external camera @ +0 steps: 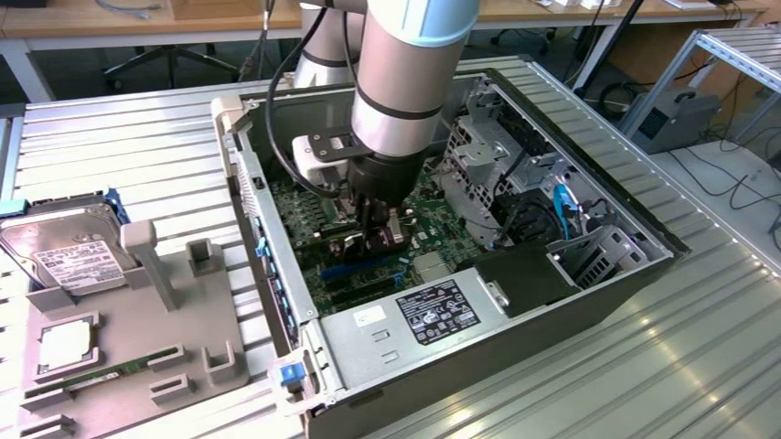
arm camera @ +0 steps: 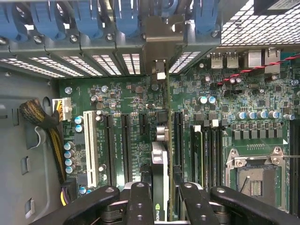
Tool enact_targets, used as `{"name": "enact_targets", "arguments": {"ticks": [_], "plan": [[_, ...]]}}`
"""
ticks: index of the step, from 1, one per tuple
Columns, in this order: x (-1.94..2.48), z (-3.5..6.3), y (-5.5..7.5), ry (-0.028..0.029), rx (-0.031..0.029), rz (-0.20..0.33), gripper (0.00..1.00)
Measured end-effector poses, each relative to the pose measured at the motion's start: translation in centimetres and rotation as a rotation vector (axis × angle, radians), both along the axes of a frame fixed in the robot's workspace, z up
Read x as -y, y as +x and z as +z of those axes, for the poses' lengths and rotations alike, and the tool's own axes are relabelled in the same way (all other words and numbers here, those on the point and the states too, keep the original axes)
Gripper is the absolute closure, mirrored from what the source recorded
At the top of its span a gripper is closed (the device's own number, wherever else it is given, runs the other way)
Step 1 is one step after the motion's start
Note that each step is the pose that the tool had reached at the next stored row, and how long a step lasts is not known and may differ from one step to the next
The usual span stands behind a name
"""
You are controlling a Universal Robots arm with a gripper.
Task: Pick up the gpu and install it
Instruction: 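Insert the gpu into the slot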
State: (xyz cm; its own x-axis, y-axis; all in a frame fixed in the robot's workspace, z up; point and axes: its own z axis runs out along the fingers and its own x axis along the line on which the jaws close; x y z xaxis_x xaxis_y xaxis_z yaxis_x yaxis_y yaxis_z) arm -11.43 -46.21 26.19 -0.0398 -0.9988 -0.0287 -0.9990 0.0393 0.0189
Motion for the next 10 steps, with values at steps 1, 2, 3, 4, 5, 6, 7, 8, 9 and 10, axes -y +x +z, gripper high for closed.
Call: {"name": "enact_targets", "arguments": {"ticks": [1,2,3,4,5,6,7,8,9,10], "plan": [[0.00,0.00,0.00,0.0000,0.0000,0.000,0.73],[0.00,0.01,0.00,-0.0001,0.0000,0.000,0.73],[0.00,0.01,0.00,-0.0002,-0.0001,0.000,0.73],[0.00,0.01,0.07,-0.0002,-0.0020,0.000,0.73],[0.00,0.01,0.15,-0.0002,-0.0060,0.000,0.73],[0.01,0.02,0.21,-0.0005,-0.0090,0.000,0.73],[0.00,0.02,0.22,-0.0006,-0.0095,0.000,0.73],[0.00,0.01,0.26,-0.0006,-0.0102,0.000,0.73],[0.00,0.01,0.34,-0.0010,-0.0127,0.000,0.73],[0.00,0.01,0.36,-0.0016,-0.0135,0.000,0.73]]}}
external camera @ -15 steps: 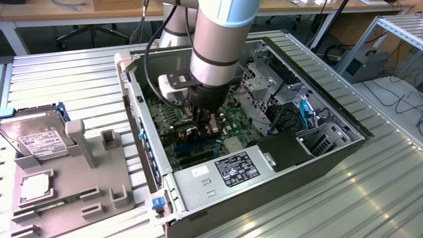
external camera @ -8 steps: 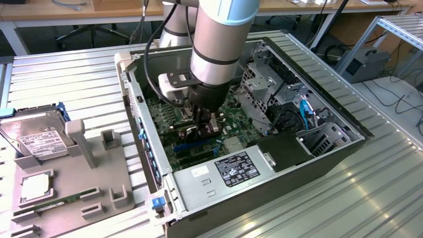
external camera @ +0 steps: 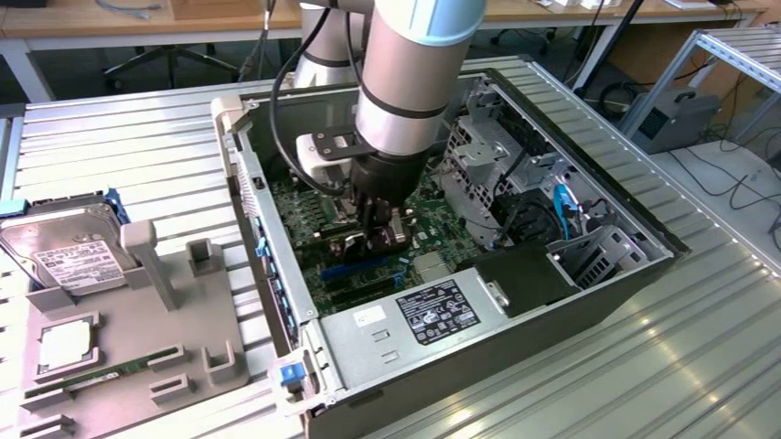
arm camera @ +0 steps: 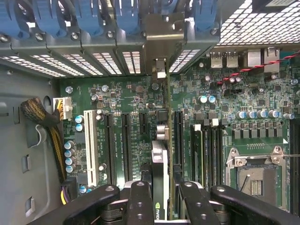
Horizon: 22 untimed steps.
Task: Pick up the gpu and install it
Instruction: 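Insert the gpu into the slot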
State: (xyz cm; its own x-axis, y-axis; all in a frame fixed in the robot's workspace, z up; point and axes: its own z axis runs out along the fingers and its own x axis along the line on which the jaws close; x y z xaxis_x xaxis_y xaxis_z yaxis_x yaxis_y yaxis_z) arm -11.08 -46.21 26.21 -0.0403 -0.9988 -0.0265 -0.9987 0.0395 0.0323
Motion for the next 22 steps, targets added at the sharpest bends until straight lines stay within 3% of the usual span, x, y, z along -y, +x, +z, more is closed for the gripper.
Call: {"name": "enact_targets", "arguments": {"ticks": [2,5,16,22], "plan": [[0.00,0.00,0.01,-0.0015,-0.0002,0.000,0.73],[0.00,0.00,0.01,-0.0104,-0.0003,0.000,0.73],[-0.01,-0.05,0.01,-0.0100,-0.0002,-0.002,0.73],[-0.01,-0.05,0.01,-0.0047,-0.0002,-0.003,0.73]]}}
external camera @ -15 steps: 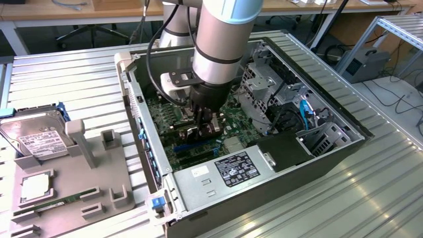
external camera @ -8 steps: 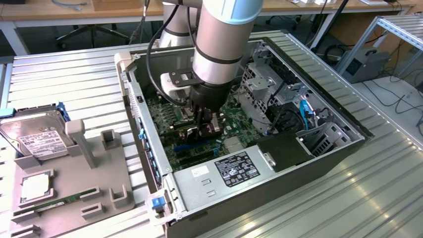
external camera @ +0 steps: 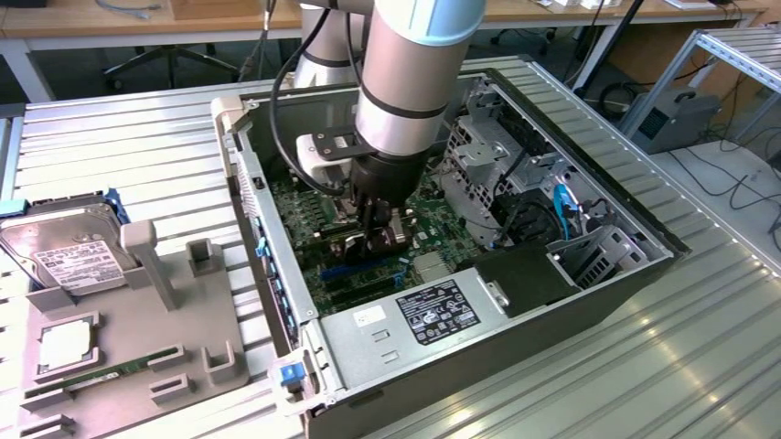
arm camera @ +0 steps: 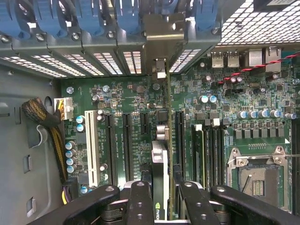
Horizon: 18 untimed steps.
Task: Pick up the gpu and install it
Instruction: 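Insert the gpu into the slot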
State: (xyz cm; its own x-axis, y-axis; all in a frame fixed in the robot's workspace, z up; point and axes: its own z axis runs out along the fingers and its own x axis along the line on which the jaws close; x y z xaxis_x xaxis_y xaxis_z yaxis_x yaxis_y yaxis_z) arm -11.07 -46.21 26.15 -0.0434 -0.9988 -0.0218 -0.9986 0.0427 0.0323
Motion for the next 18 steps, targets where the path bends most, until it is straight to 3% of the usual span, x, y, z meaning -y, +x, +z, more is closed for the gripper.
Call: {"name": "enact_targets", "arguments": {"ticks": [18], "plan": [[-0.15,-0.04,-0.02,-0.0004,0.0000,0.005,0.73]]}}
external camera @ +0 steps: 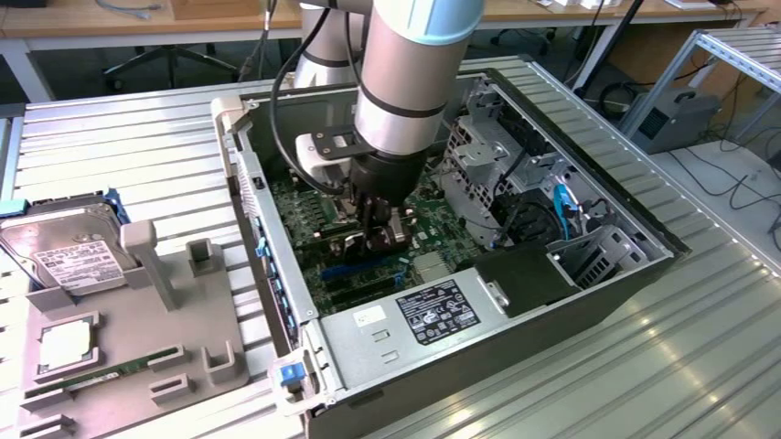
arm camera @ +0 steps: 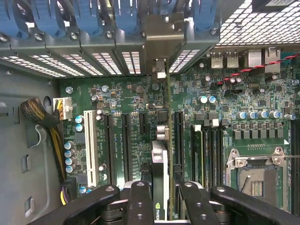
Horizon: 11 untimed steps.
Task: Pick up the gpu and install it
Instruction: 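Insert the gpu into the slot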
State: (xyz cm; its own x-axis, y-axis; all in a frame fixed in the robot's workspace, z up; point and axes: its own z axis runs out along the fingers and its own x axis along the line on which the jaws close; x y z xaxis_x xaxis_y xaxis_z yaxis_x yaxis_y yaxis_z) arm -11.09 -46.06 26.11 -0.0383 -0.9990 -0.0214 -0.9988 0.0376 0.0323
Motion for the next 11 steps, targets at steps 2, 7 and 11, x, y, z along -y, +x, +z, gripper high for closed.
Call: {"name": "enact_targets", "arguments": {"ticks": [2,7,11], "plan": [[0.00,-0.16,0.00,0.0000,0.0000,0.000,0.73],[0.00,-0.22,-0.05,0.0000,0.0000,0.000,0.73],[-0.02,-0.26,-0.13,0.0004,0.0001,0.000,0.73]]}}
